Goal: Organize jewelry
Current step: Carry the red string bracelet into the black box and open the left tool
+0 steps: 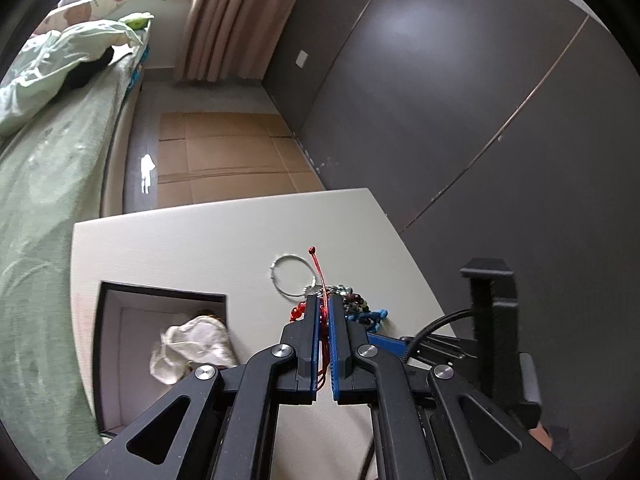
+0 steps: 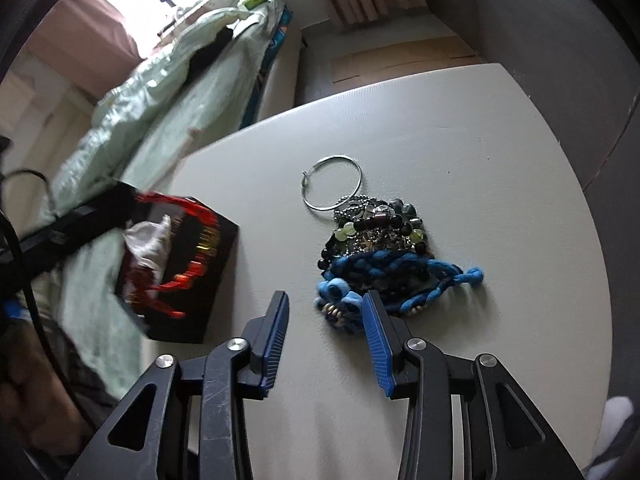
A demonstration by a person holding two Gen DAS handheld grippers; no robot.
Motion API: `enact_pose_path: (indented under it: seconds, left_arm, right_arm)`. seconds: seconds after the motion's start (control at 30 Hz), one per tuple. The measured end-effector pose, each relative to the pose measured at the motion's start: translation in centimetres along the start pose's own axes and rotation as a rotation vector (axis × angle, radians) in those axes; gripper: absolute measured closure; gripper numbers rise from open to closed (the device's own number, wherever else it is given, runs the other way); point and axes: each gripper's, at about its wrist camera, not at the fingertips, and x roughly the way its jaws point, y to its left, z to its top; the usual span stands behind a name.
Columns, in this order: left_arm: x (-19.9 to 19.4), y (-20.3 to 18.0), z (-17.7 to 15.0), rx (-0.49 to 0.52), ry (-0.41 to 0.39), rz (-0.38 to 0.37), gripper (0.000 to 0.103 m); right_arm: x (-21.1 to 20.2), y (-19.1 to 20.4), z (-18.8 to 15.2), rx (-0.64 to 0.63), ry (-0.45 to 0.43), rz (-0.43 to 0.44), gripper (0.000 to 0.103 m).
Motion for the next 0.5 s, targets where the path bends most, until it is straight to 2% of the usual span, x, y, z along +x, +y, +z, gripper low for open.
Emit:
enact_pose_path:
  seconds: [0.13,0.17,0.2,0.27,0.3,0.5]
  left_arm:
    - [-1.0,0.8,-0.2,-0.009,-0.015,0.01,0.099]
    - [-1.4,1.0,-0.3,-0.013,-0.021,0.013,0.099]
    - [-1.7,1.1,-0.4,-0.016,-0.025,0.016,0.099]
    - [-2.5,1.6,-0.5,-0.027,-0.038,0.024,0.099]
    - [-2.8,1.8,-0.5,-0.03,-0.043,0.027,0.099]
    - [-4.5,3.0,-0.6,-0.045,-0.074,0.049,0.099]
  right_arm:
    - [0.3,0.9,-0.2,-0.046,-0.006,-0.066,0.064]
    - [0.2,0.8,-0.2,-0.05,-0.007,-0.075,0.071]
    - [0.2,0.8,-0.3,-0.053,-0.009,-0.09,0.091]
    - [-0.1,0.6,-0.5,-0.045,-0.01,-0.073,0.092]
    - [-0.5,0.6,-0.5,-0.047,-0.019,-0.067,0.101]
    - [-3.6,0.7,-0.7,-0.027,-0.097,0.005,0.101]
